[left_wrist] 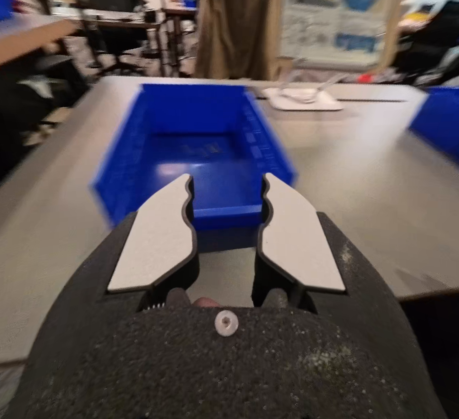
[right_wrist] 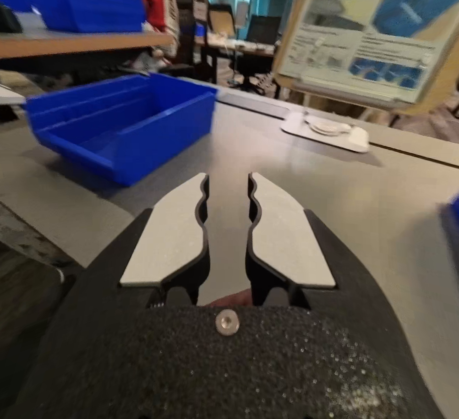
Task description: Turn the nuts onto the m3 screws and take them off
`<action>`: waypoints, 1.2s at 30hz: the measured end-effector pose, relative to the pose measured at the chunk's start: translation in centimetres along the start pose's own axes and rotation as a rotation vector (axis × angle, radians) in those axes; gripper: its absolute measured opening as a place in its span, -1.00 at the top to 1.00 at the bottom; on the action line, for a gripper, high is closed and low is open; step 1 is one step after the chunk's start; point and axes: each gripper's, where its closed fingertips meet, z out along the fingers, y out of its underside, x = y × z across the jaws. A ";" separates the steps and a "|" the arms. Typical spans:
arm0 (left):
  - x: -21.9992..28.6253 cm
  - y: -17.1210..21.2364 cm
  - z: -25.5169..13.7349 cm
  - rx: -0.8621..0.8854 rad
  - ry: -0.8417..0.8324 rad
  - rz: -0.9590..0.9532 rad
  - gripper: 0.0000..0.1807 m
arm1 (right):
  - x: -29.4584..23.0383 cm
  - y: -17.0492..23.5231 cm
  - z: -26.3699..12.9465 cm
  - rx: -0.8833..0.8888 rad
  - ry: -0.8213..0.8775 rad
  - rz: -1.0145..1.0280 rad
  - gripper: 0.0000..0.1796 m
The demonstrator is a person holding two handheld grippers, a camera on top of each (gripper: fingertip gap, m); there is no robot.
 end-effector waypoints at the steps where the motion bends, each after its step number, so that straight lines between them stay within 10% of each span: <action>1: 2.9 0.0 0.5 0.002 0.055 -0.013 0.43 | 2.8 0.7 -0.9 -0.045 0.027 0.002 0.63; 7: 13.3 1.8 5.4 -0.009 0.064 -0.016 0.34 | 15.2 4.1 -4.0 -0.107 0.186 0.121 0.46; 13: 17.7 4.6 10.8 -0.028 0.068 0.005 0.38 | 16.9 7.6 -3.0 -0.111 0.223 0.142 0.39; 36: 15.9 5.4 12.9 -0.035 0.078 0.006 0.40 | 18.3 8.3 -0.4 -0.125 0.261 0.172 0.39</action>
